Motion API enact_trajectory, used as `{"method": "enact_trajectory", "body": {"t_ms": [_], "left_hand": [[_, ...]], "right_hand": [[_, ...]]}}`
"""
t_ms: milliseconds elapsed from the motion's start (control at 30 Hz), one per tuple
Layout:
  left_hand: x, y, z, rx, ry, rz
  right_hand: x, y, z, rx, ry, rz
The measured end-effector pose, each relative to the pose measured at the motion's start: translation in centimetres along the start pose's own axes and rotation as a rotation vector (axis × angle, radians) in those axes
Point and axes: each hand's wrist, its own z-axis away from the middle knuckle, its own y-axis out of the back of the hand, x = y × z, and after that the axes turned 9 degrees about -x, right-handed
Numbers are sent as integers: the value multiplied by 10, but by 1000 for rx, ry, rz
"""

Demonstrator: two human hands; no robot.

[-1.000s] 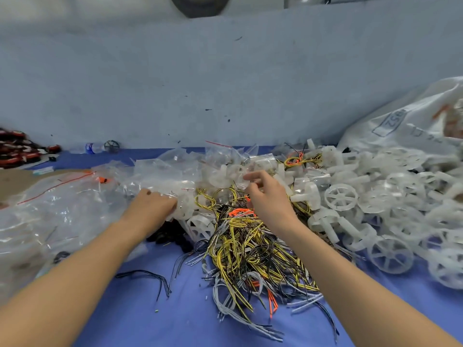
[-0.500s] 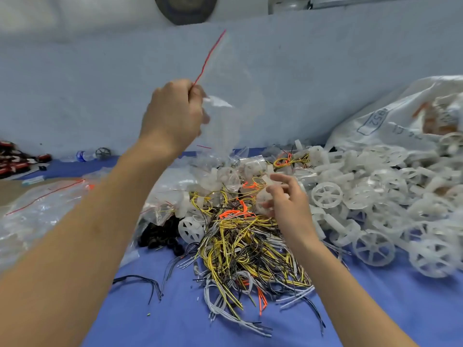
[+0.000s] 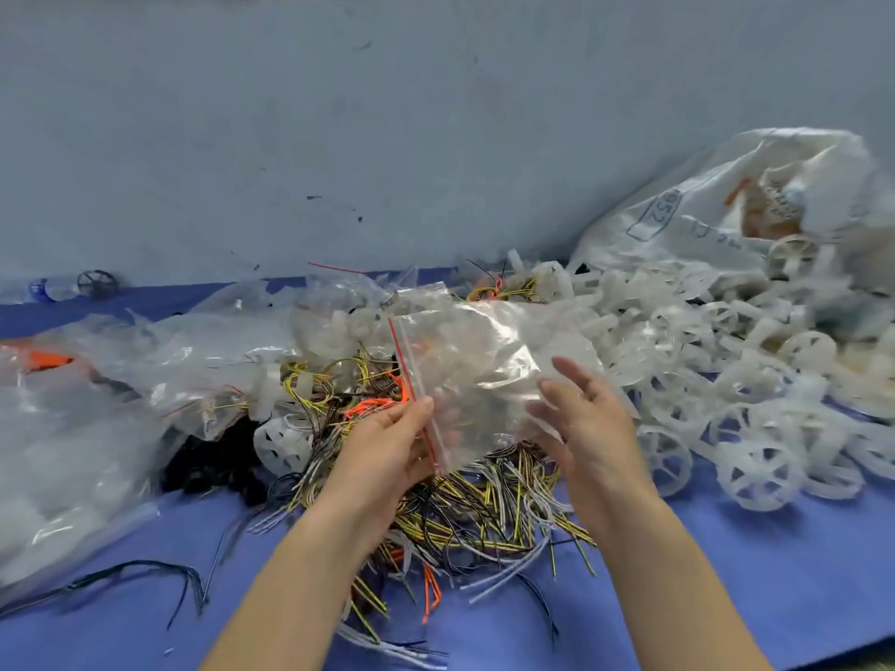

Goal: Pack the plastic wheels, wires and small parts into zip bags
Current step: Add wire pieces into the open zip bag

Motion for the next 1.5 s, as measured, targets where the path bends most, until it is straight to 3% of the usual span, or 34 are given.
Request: {"method": "enact_trajectory", "body": {"t_ms": [100,200,267,333,433,633,933,1500], "left_hand": [[-6,-4,-3,-9,13,-92],[-21,-14,-3,43,19,-226],[-27,-18,-1,50,7,-249],[-29,-20,1,42,-35,-265],[-36,-25,9,2,-96,-291],[-49,-32,25,-119,-151,-344],[-50,-20,24,-210,-179,-284],[-49,-19,17,-262,-221,-311]], "right_hand": [[1,14,3,65,19,368],[-4,35,12,65,-111,1165],[-12,42,24,85,-170,1428],[-21,39,35,72,-81,1407],[-19,15,43,-65,117,1177],[18,-1,43,-204,29,1056],[22,3,50,-285,158,1060],[24,4,43,-202,116,901]]}}
